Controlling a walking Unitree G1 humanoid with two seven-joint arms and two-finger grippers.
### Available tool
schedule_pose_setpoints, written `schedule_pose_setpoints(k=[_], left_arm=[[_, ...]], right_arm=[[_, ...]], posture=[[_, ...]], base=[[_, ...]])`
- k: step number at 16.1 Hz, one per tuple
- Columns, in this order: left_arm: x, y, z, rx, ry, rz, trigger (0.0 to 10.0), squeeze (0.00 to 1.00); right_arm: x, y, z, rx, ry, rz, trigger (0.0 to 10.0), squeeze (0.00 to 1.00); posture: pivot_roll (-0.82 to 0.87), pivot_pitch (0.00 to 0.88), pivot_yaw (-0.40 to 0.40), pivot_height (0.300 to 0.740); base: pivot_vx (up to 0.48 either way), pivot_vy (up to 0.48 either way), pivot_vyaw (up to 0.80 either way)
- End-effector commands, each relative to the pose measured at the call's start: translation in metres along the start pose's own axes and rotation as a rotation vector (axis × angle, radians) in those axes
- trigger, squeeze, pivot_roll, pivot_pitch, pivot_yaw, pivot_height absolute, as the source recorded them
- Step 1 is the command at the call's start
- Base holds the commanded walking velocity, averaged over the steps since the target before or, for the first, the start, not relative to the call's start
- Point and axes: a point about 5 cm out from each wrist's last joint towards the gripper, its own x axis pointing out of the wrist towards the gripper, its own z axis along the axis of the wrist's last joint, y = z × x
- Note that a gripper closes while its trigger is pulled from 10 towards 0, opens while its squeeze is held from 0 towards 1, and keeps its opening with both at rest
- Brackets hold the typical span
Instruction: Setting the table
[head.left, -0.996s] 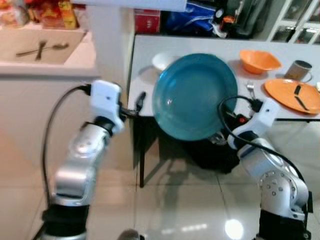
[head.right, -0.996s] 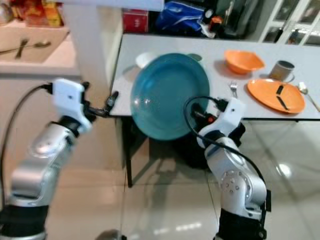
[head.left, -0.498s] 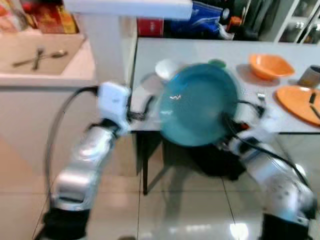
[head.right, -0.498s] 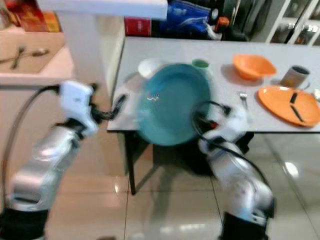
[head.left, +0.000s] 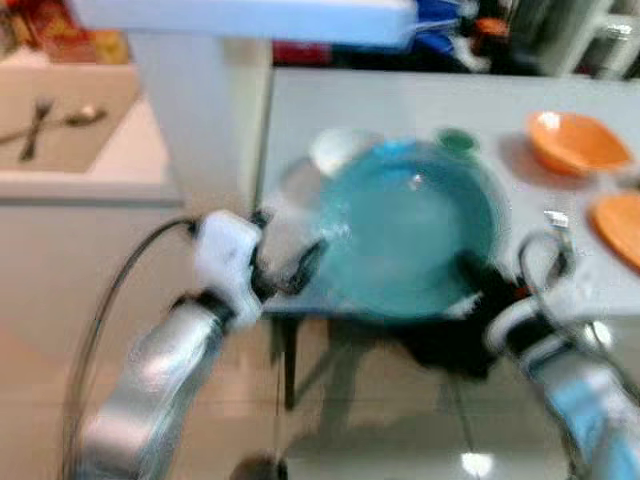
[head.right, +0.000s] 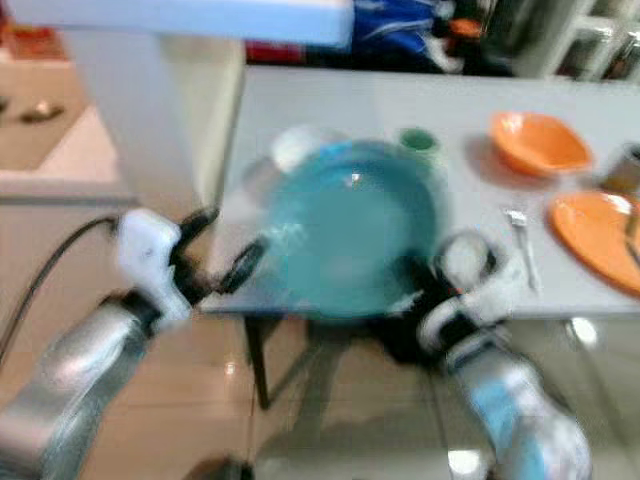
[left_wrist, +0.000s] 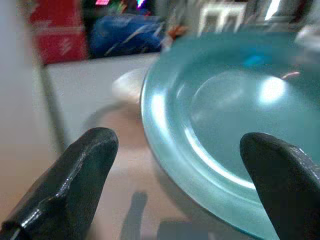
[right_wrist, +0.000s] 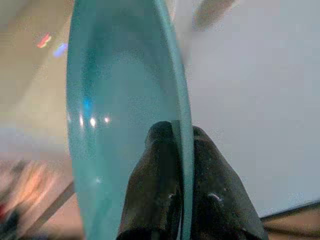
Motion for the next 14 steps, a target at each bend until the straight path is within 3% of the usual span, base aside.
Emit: schedule_pose_setpoints(k=[1,4,8,10,14], left_arm=[[-0.003,-0.005,0.005,-0.003,-0.017,-0.034,10.0,0.0],[-0.002,-0.008,0.007,-0.026,-0.036,-0.058,10.0,0.0],[0.001,-0.021,0.014,-0.061,-0.108,-0.147,10.0,0.0],[0.007,-0.029,0.015,-0.055,-0.101,-0.225,10.0,0.0],[0.004,-0.04,0.001,-0.069,-0.035,-0.334,10.0,0.0]], right_arm=[[-0.019,-0.004,0.017,0.016,-0.062,0.001,10.0,0.0],[-0.026,-0.007,0.035,0.03,-0.091,-0.019,10.0,0.0],[-0.036,0.011,0.044,-0.044,-0.059,0.15,10.0,0.0],[-0.043,-0.006,0.049,-0.082,-0.02,0.054,10.0,0.0],[-0.064,-0.014,0.051,-0.154,0.042,-0.011,10.0,0.0]], posture=[[0.05,0.139,-0.042,0.74],[0.04,0.129,-0.05,0.74],[0.03,0.094,-0.035,0.74],[0.02,0.093,-0.011,0.74],[-0.02,0.112,0.019,0.74]], base=[[0.442,0.0,0.0],[0.267,0.0,0.0],[0.0,0.0,0.0],[0.0,0.0,0.0],[0.0,0.0,0.0]])
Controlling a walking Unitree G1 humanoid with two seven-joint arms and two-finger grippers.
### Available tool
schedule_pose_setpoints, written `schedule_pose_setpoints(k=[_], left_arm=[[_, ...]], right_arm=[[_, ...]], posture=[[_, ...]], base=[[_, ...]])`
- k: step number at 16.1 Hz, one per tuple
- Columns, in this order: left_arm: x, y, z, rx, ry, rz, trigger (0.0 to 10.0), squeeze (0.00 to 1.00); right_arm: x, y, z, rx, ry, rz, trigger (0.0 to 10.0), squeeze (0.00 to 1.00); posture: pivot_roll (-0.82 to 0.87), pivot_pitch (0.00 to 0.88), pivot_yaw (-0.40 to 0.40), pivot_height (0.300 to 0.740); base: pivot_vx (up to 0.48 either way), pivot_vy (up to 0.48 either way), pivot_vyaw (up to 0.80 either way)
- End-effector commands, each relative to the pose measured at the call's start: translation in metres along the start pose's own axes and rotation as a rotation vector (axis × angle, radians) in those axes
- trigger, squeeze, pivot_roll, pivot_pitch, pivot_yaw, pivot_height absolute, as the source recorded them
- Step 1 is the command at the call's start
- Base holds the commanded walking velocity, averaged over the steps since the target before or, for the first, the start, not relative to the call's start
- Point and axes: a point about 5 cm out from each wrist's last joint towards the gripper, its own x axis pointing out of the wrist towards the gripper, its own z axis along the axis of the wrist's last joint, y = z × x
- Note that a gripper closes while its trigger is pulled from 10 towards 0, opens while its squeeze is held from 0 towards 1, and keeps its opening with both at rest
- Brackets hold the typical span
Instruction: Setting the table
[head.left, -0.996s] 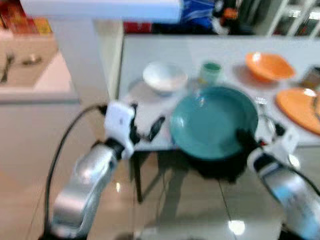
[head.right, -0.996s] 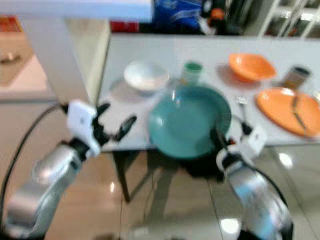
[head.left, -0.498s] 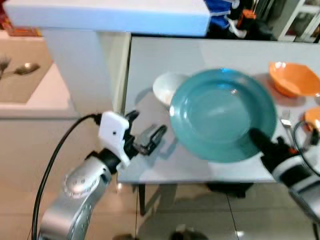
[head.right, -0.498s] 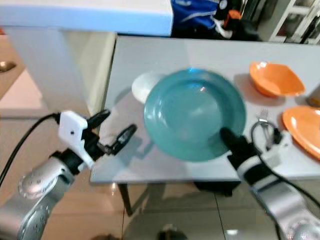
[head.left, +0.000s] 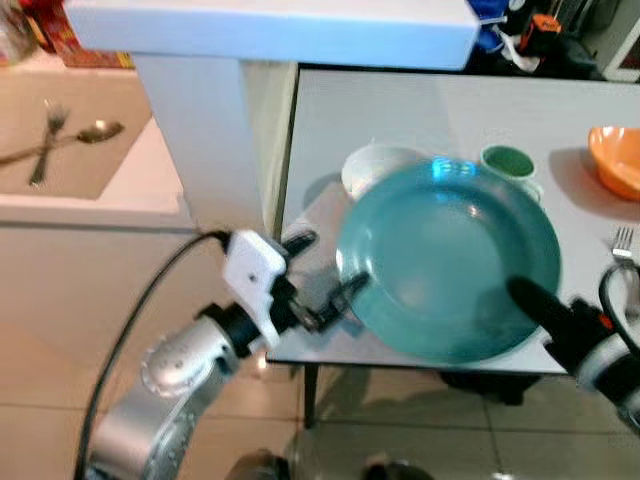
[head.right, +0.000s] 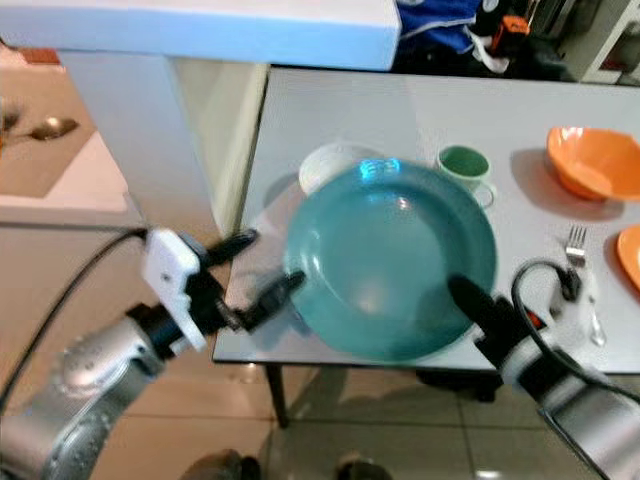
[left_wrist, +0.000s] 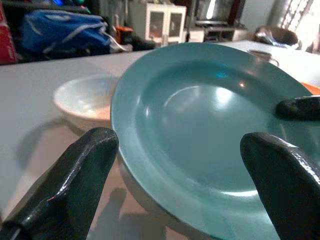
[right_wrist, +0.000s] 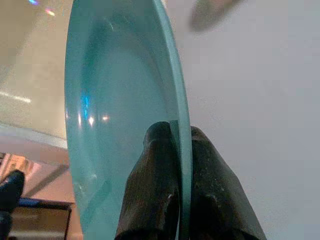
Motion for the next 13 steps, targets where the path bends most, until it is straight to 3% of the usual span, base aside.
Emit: schedule_pose_setpoints(k=[1,3,6,8,12,13], left_arm=[[0.001,0.003,-0.005,0.006,0.024,0.023,10.0,0.0],[-0.003,0.01,-0.011,0.014,0.053,0.065,10.0,0.0],[-0.008,0.008,-0.009,-0.013,0.036,0.035,10.0,0.0],[-0.01,-0.002,-0.004,-0.021,0.019,-0.059,10.0,0.0],[-0.006,-0.014,-0.015,-0.054,0.063,-0.169,10.0,0.0],[-0.007,-0.012,-0.019,-0.028,0.089,-0.169,10.0,0.0]], right_arm=[[-0.005,0.008,0.002,-0.019,0.006,0.047,10.0,0.0],[-0.006,-0.006,-0.008,0.024,0.057,-0.042,10.0,0.0],[-0.002,-0.012,-0.015,0.057,0.104,-0.063,10.0,0.0],[-0.015,-0.015,-0.011,0.054,0.13,-0.076,10.0,0.0],[-0.031,-0.026,-0.014,0.056,0.146,-0.135,10.0,0.0],[-0.031,-0.03,-0.017,0.07,0.13,-0.165,10.0,0.0]], posture=[[-0.02,0.113,0.018,0.74],[-0.01,0.094,-0.006,0.74],[0.0,0.091,-0.013,0.74],[-0.01,0.094,-0.023,0.74],[-0.02,0.067,0.014,0.74],[-0.03,0.052,0.018,0.74]], base=[[0.0,0.0,0.0],[0.0,0.0,0.0],[0.0,0.0,0.0],[0.0,0.0,0.0],[0.0,0.0,0.0],[0.0,0.0,0.0]])
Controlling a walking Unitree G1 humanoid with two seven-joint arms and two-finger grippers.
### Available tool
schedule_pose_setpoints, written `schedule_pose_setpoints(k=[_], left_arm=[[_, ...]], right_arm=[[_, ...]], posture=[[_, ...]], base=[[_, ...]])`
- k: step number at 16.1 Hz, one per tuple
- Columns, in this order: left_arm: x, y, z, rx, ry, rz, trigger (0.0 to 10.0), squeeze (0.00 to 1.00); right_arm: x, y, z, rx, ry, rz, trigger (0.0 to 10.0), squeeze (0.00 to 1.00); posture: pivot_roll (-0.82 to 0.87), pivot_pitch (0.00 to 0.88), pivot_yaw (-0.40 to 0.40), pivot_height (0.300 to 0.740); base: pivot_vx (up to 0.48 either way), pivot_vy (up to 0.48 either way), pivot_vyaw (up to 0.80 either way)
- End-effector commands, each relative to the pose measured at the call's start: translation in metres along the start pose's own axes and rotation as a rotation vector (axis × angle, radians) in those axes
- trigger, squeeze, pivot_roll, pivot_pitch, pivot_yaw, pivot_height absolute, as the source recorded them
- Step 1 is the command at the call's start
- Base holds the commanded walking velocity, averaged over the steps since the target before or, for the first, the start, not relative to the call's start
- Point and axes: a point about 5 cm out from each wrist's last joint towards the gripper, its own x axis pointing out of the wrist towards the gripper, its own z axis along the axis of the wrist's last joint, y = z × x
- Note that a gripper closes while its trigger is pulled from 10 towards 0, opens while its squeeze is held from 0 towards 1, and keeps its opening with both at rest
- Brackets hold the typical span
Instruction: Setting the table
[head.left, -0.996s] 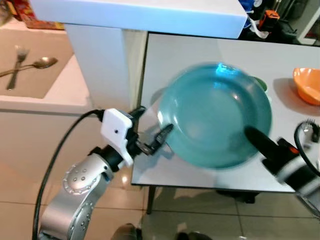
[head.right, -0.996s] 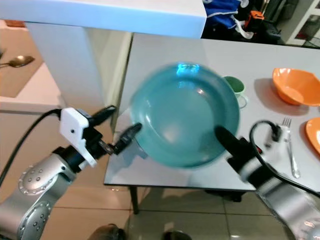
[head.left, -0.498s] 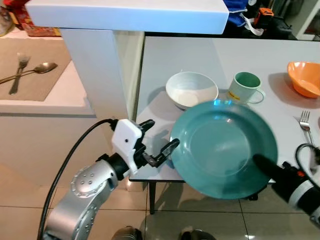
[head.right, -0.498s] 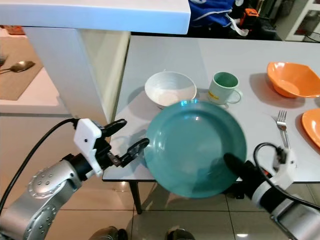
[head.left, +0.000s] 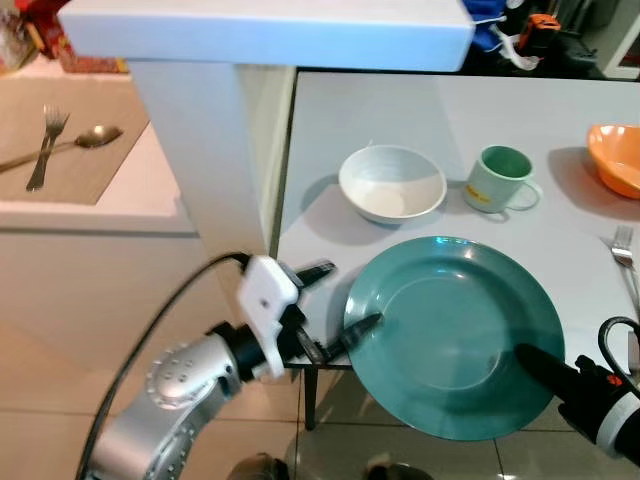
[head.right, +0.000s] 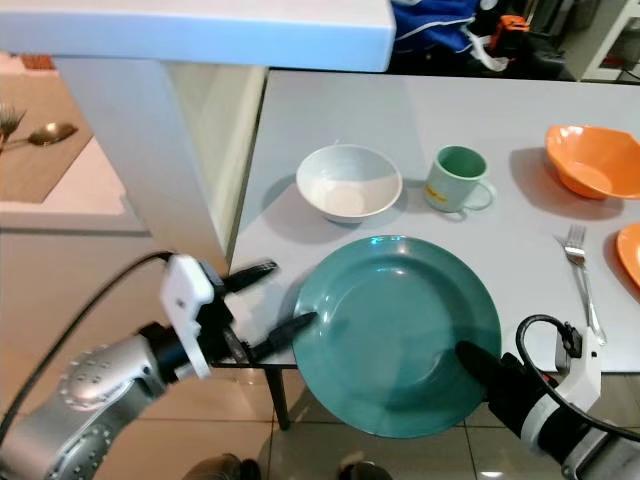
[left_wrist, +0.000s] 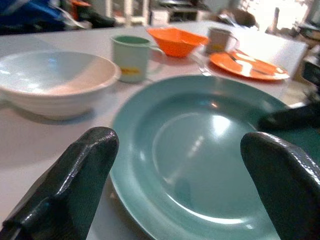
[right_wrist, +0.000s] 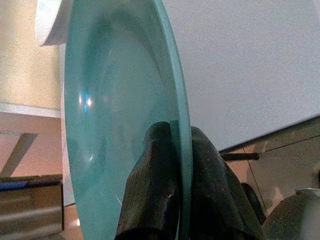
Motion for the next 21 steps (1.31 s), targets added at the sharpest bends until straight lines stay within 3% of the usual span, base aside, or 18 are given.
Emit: schedule_pose_setpoints(k=[1,4,6,9,13,17,21], left_arm=[[0.0,0.001,-0.001,0.007,0.013,-0.011,10.0,0.0],[-0.001,0.009,0.004,0.017,0.001,0.02,10.0,0.0],[-0.001,0.008,0.002,0.012,0.007,0.007,10.0,0.0],[-0.003,0.006,0.003,0.008,0.004,0.014,10.0,0.0],[-0.005,0.006,0.004,0.01,0.0,0.036,10.0,0.0],[-0.006,0.003,0.003,0.006,0.001,0.032,10.0,0.0],[-0.004,0.002,0.003,0.002,0.003,0.018,10.0,0.0]], right_arm=[[-0.003,-0.002,0.005,0.002,-0.034,-0.017,10.0,0.0],[0.028,-0.01,0.007,0.099,-0.11,-0.089,10.0,0.0],[0.046,-0.006,0.008,0.176,-0.145,-0.045,10.0,0.0],[0.067,-0.006,0.013,0.218,-0.148,-0.067,10.0,0.0],[0.077,-0.009,0.024,0.252,-0.173,-0.079,10.0,0.0],[0.081,-0.011,0.012,0.244,-0.093,-0.091,10.0,0.0],[0.087,-0.004,0.007,0.149,-0.061,-0.094,10.0,0.0]], posture=[[-0.02,0.055,0.025,0.74],[0.01,0.048,0.025,0.74],[0.02,0.048,0.022,0.74],[0.04,0.046,0.004,0.74],[0.06,0.042,-0.016,0.74],[0.06,0.04,-0.019,0.74],[0.06,0.04,-0.011,0.74]], base=[[0.0,0.0,0.0],[0.0,0.0,0.0],[0.0,0.0,0.0],[0.0,0.0,0.0],[0.0,0.0,0.0],[0.0,0.0,0.0],[0.0,0.0,0.0]])
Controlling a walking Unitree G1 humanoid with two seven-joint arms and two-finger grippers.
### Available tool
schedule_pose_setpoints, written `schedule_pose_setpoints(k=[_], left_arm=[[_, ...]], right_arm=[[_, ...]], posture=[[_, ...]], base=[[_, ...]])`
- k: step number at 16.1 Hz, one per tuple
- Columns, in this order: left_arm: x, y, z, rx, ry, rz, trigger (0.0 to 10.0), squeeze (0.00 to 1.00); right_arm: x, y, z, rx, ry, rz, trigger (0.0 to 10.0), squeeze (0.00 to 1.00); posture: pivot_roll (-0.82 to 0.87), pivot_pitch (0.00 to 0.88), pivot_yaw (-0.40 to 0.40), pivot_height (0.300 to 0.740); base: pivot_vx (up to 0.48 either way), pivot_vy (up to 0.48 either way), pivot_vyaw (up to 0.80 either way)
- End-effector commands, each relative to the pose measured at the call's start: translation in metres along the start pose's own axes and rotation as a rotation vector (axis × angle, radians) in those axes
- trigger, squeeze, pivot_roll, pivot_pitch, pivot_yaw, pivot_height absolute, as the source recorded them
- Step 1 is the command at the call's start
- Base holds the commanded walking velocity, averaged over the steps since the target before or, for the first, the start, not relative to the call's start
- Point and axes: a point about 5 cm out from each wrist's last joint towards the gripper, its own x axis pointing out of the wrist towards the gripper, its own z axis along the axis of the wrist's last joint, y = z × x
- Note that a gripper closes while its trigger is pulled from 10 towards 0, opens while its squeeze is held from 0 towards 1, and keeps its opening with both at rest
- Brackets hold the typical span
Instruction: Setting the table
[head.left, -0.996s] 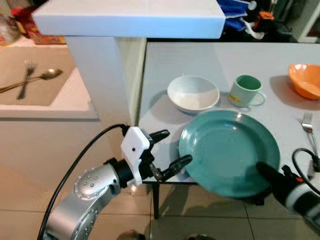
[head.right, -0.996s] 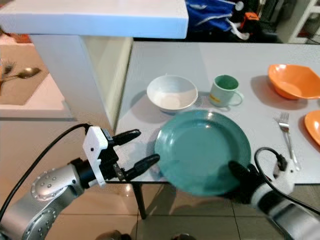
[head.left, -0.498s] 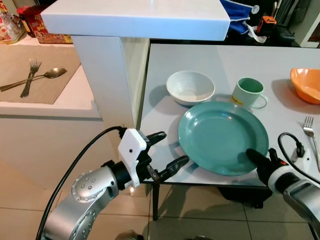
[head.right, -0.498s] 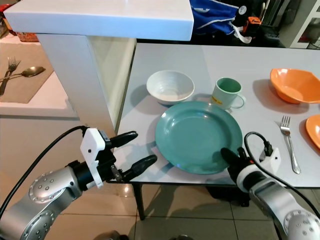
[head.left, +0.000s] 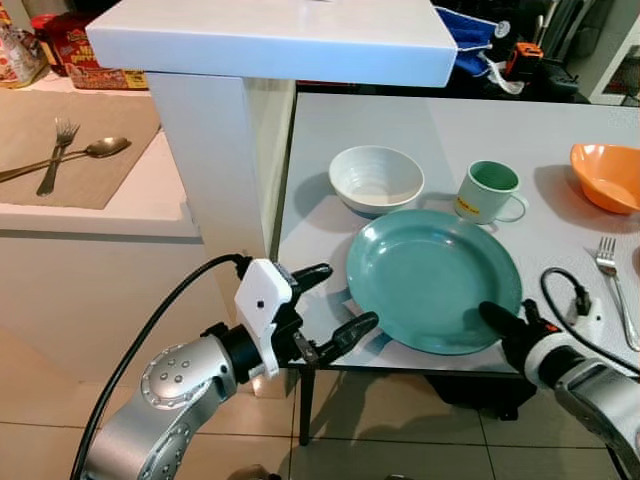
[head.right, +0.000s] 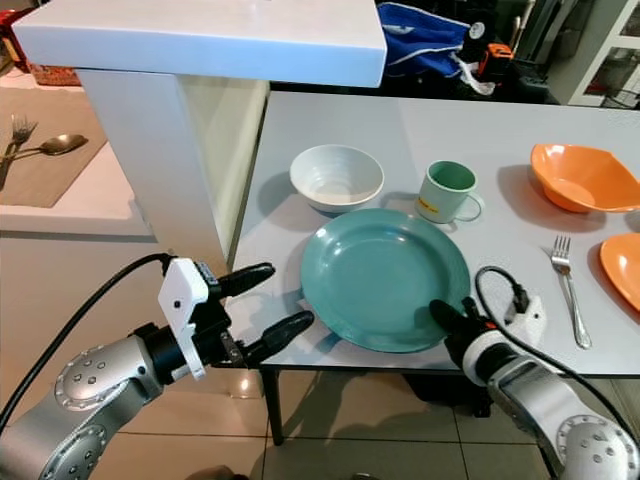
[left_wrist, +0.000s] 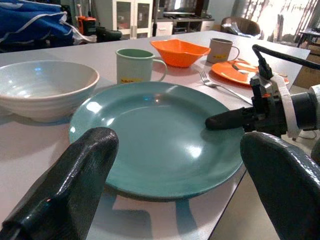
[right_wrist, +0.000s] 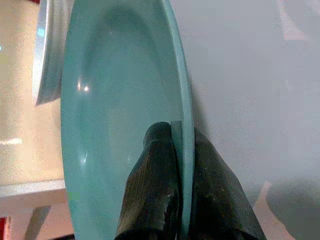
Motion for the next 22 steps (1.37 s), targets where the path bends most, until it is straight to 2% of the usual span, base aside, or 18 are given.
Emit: schedule_pose_setpoints(k=[1,3,4,5,6,9,10,12,14,15,17,18,19,21,22], left_arm=[[0.0,-0.001,0.003,0.008,0.0,-0.013,10.0,0.0],[0.001,0.0,0.003,0.009,0.002,-0.012,10.0,0.0],[0.001,0.0,0.002,0.009,0.003,-0.007,10.0,0.0],[0.001,0.0,0.002,0.01,0.004,-0.005,10.0,0.0],[0.002,0.0,0.003,0.01,0.004,-0.005,10.0,0.0],[0.001,0.002,0.004,0.013,0.004,-0.001,10.0,0.0],[0.001,0.002,0.004,0.013,0.005,0.002,10.0,0.0],[0.001,0.001,0.003,0.013,0.007,0.002,10.0,0.0],[0.001,0.002,0.003,0.014,0.007,0.001,10.0,0.0],[0.002,0.002,0.004,0.016,0.007,-0.001,10.0,0.0],[0.002,0.002,0.004,0.019,0.008,-0.002,10.0,0.0],[0.001,0.002,0.004,0.02,0.008,-0.002,10.0,0.0],[0.001,0.002,0.004,0.022,0.01,-0.003,10.0,0.0],[0.001,0.002,0.004,0.028,0.008,0.0,10.0,0.0],[0.001,0.004,0.005,0.035,0.002,0.012,10.0,0.0]], right_arm=[[0.002,0.002,-0.001,-0.092,0.016,-0.048,10.0,0.0],[0.004,0.007,-0.001,-0.108,0.008,-0.04,10.0,0.0],[0.007,0.006,-0.002,-0.129,0.011,-0.058,10.0,0.12],[0.011,0.005,-0.003,-0.16,0.01,-0.082,10.0,0.76],[0.013,0.005,-0.003,-0.182,0.009,-0.093,10.0,1.0],[0.015,0.007,0.001,-0.219,-0.008,-0.114,10.0,1.0],[0.014,0.004,0.01,-0.337,-0.055,-0.189,10.0,1.0],[0.014,0.008,0.013,-0.357,-0.066,-0.184,10.0,1.0],[0.013,0.02,0.019,-0.473,-0.105,-0.184,10.0,1.0],[0.012,0.028,0.025,-0.651,-0.159,-0.214,10.0,1.0],[0.009,0.041,0.032,-0.915,-0.241,-0.263,10.0,1.0],[0.008,0.048,0.035,-0.975,-0.287,-0.255,10.0,0.0],[0.007,0.064,0.038,-0.952,-0.369,-0.161,10.0,0.0],[0.004,0.074,0.044,-0.955,-0.464,-0.116,10.0,0.0],[0.005,0.085,0.049,-0.939,-0.544,-0.083,10.0,0.0]], posture=[[0.06,0.039,-0.01,0.74],[0.06,0.039,-0.01,0.74],[0.06,0.039,-0.009,0.74],[0.06,0.038,-0.01,0.74],[0.06,0.038,-0.012,0.74],[0.07,0.037,-0.017,0.74],[0.07,0.036,-0.017,0.74],[0.07,0.034,-0.015,0.74],[0.07,0.032,-0.012,0.74],[0.07,0.03,-0.01,0.74],[0.07,0.029,-0.011,0.74],[0.07,0.029,-0.012,0.74],[0.07,0.027,-0.013,0.74],[0.08,0.023,-0.018,0.74],[0.08,0.022,-0.018,0.74]], base=[[0.0,0.0,0.0],[0.0,0.0,0.0],[0.0,0.0,0.0],[0.0,0.0,0.0],[0.0,0.0,0.0],[0.0,0.0,0.0],[0.0,0.0,0.0],[0.0,0.0,0.0],[0.0,0.0,0.0],[0.0,0.0,0.0],[0.0,0.0,0.0],[0.0,0.0,0.0],[0.0,0.0,0.0],[0.0,0.0,0.0],[0.0,0.0,0.0]])
